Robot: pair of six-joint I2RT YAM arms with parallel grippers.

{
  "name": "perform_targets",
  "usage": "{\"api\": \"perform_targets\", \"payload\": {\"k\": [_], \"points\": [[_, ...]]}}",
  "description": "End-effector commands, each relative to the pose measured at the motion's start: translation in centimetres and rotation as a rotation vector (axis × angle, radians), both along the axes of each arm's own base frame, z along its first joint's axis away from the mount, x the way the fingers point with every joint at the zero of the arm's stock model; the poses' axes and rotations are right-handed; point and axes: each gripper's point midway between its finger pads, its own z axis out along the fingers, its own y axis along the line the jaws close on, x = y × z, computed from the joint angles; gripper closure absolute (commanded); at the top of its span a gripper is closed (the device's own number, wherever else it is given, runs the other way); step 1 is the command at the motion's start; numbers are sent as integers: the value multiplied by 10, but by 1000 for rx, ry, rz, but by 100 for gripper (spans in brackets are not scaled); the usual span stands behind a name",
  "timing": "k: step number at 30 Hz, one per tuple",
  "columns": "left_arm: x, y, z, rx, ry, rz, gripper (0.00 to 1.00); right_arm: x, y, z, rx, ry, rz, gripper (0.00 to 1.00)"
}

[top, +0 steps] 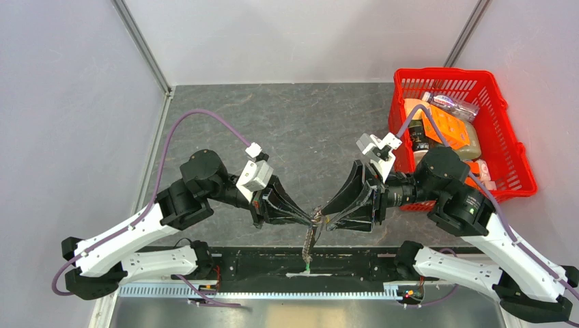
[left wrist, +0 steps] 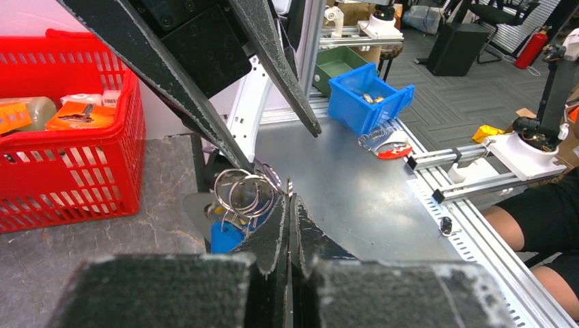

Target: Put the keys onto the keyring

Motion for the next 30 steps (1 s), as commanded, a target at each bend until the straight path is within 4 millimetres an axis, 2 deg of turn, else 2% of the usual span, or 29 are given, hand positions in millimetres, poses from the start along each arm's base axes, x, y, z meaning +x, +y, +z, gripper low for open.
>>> {"api": "perform_targets", "payload": {"k": [1,13,19,30], "points": [[4,-1,17,-57,-4,33,98,-9,-5,13,46,-19,40,51],[10,0,20,-69,1,74,98,-14,-7,8,32,-1,58,55],[8,2,22,-82,-4,72,98,-3,-5,-5,-16,3,0,53],[5,6,24,-91,-7,62,98,2,1,-6,-24,2,-7,50]]}}
